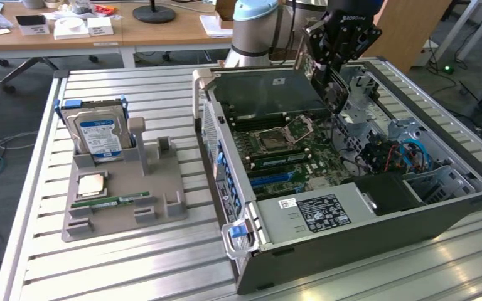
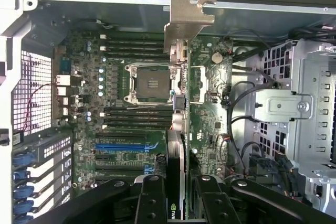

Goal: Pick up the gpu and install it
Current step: 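Pick up the gpu and move the gpu toward the slot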

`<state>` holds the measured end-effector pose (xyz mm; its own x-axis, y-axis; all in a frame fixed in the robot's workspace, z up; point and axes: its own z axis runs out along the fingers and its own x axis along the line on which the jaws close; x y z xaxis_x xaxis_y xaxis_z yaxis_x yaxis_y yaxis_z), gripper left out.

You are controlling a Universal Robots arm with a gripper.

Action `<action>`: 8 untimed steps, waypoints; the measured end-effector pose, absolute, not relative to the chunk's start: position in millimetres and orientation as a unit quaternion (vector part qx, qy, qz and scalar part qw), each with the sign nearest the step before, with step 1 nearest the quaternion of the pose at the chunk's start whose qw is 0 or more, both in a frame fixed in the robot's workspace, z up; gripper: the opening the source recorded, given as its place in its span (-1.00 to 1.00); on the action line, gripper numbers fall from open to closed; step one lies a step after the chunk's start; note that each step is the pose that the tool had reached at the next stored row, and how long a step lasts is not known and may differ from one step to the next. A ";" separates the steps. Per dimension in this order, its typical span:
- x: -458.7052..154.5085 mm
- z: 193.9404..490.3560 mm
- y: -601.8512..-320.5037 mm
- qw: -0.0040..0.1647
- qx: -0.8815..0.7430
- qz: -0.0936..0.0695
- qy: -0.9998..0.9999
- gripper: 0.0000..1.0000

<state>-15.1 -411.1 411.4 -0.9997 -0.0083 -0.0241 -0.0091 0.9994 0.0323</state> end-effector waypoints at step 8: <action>-14.5 411.3 -411.1 0.012 -0.004 0.016 1.000 -0.47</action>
